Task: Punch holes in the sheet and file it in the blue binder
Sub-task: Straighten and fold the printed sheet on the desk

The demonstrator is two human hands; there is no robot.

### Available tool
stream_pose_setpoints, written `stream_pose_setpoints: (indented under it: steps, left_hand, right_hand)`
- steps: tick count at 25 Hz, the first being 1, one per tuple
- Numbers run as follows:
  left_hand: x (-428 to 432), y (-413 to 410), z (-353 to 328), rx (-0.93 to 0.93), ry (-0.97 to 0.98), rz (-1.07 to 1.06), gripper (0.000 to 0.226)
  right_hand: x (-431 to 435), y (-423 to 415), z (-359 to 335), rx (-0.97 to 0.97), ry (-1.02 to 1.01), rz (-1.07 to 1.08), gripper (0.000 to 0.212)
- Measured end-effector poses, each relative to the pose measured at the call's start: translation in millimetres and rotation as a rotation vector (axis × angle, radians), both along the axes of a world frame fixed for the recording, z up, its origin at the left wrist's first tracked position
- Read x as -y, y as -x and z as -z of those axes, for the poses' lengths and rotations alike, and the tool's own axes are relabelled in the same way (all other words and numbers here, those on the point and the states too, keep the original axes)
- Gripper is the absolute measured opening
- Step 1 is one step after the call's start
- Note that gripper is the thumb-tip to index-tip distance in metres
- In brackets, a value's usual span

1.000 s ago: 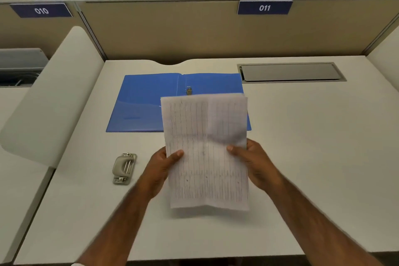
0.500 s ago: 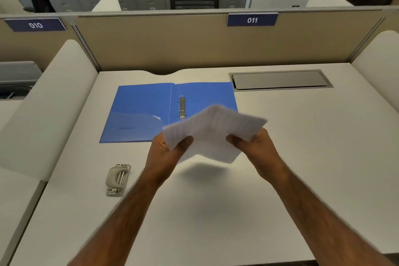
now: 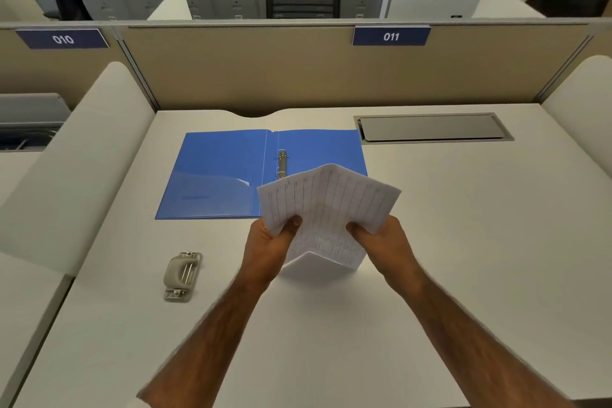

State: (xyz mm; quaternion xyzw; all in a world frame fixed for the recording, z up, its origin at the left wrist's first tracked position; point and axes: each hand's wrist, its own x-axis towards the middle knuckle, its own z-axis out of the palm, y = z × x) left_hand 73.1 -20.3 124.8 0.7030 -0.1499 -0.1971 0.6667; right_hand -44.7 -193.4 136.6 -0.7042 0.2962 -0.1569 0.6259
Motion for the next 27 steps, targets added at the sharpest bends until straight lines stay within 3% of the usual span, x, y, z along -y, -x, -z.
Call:
stream_pose_setpoints:
  steps: [3, 6, 9, 14, 21, 27]
  left_hand:
    - [-2.4, -4.8, 3.7, 0.014, 0.029, 0.003, 0.022]
    - [0.9, 1.6, 10.4, -0.040, -0.017, 0.020, 0.013]
    - [3.7, 1.6, 11.4, -0.032, -0.026, 0.014, 0.009]
    - [-5.8, 4.6, 18.9, -0.015, -0.036, 0.027, 0.035]
    - [1.0, 7.9, 25.5, 0.019, -0.123, 0.029, 0.016]
    - [4.1, 10.0, 31.5, -0.002, -0.135, 0.057, 0.016]
  right_hand:
    - [2.5, 0.5, 2.3, 0.041, -0.024, 0.001, 0.021]
    - [-0.6, 1.2, 10.9, -0.063, 0.008, -0.029, 0.029]
    - [-0.3, 2.9, 15.0, -0.043, -0.002, 0.022, 0.013]
    - [5.5, 9.9, 19.7, 0.002, -0.024, 0.011, 0.019]
    - [0.4, 8.9, 28.3, -0.032, -0.022, 0.070, 0.011]
    - [-2.6, 9.2, 28.5, -0.072, -0.003, 0.042, 0.013]
